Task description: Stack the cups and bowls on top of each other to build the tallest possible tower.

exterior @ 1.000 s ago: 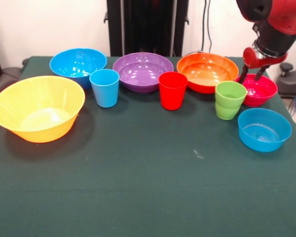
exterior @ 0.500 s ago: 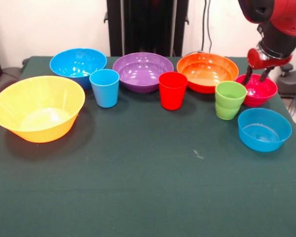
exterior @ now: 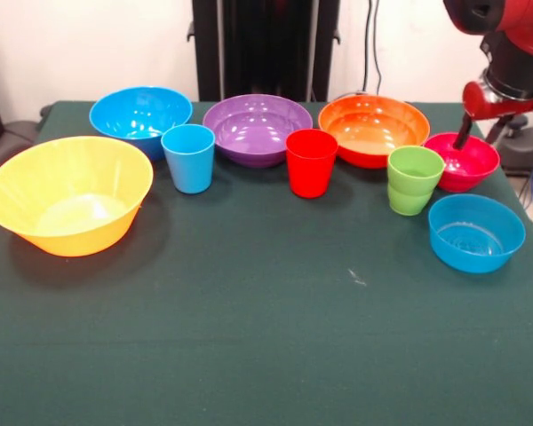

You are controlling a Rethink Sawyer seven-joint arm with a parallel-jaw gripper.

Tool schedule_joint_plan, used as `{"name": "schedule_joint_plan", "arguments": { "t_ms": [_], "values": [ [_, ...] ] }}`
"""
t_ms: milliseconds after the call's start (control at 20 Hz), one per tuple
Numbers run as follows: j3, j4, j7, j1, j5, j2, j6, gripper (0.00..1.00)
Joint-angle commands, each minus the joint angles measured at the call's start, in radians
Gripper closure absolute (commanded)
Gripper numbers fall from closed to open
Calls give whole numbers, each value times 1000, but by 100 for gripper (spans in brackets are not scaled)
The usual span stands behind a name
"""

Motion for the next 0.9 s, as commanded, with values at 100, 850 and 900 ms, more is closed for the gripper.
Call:
{"name": "schedule_joint_plan", "arguments": {
  "t_ms": [100, 850, 900],
  "values": [
    [18, -104, 248, 57, 79, 54, -117, 0],
    [-58, -214, 313, 148, 105, 264, -243, 0],
    [-57, -211, 311, 147, 103, 264, -244, 0]
  ]
}}
